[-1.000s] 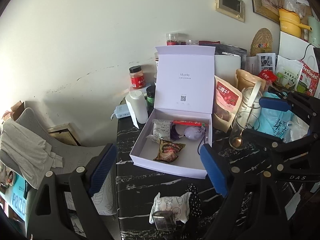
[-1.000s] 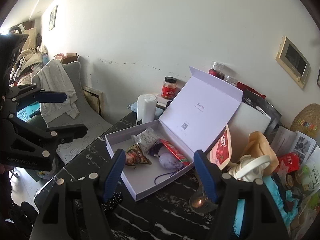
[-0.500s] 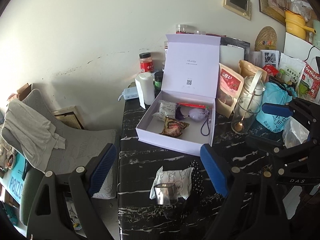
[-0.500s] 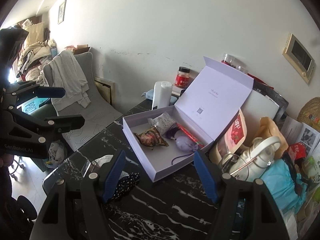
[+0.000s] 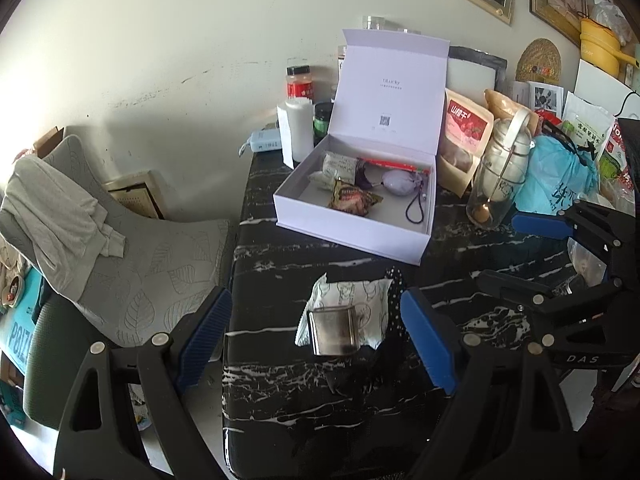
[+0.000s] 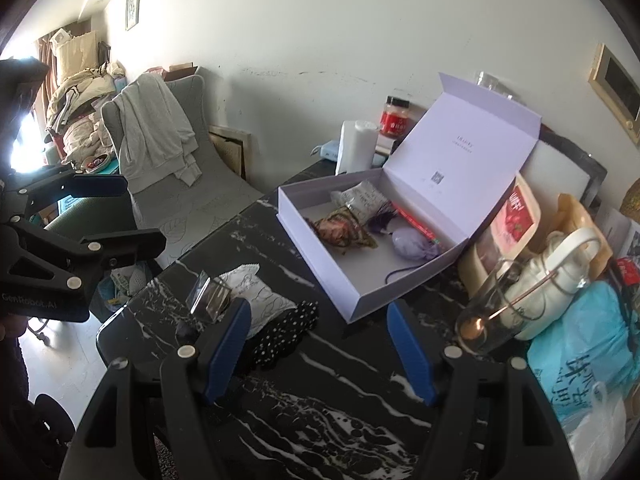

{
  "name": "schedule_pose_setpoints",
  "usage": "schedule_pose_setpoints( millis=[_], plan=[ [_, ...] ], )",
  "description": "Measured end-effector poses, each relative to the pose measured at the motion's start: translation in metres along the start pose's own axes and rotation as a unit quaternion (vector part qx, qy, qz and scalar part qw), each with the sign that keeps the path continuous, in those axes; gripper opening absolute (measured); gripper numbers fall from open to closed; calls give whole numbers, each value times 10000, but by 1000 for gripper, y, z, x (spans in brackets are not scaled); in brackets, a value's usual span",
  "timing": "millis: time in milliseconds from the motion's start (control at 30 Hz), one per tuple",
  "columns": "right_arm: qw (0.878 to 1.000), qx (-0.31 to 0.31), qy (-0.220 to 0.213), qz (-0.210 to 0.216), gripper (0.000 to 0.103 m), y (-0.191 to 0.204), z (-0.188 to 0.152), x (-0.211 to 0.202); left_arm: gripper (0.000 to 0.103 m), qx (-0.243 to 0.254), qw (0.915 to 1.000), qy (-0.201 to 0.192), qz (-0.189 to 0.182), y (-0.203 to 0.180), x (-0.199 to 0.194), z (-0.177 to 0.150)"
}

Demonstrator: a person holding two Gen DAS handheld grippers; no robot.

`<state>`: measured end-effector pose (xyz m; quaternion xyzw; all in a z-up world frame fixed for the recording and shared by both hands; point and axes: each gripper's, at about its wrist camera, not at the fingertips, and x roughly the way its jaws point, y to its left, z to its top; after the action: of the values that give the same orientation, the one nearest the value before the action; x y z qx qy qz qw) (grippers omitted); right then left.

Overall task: Organize objects
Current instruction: 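Move left tool toward clear square container while right tool approaches black polka-dot cloth, then close left gripper on clear square container while right gripper closes on polka-dot cloth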

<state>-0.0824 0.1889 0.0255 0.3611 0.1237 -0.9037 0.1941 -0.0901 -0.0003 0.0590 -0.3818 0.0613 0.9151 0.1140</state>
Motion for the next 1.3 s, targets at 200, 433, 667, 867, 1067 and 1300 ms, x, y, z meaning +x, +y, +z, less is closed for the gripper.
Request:
schedule_pose_setpoints(
  millis=[200, 433, 667, 867, 1067, 1300],
  plan=[
    [9996, 69, 222, 152, 71, 3, -12, 22, 86, -145, 9997, 185, -120, 4, 19, -18],
    [9989, 102, 360, 266, 71, 4, -19, 43, 86, -350, 9976, 435, -399, 11, 53, -32],
    [9977, 170, 554, 341, 71, 4, -23, 68, 86, -471, 9950, 644, -594, 14, 86, -40],
    [9959, 221, 761, 428, 71, 2, -25, 91, 86, -484, 9937, 731, -698, 18, 107, -42],
    [9936, 274, 974, 502, 71, 0, -26, 112, 86, -490, 9922, 835, -783, 21, 128, -42],
    [9907, 333, 1197, 553, 71, -4, -26, 136, 85, -448, 9904, 924, -920, 24, 149, -39]
  ],
)
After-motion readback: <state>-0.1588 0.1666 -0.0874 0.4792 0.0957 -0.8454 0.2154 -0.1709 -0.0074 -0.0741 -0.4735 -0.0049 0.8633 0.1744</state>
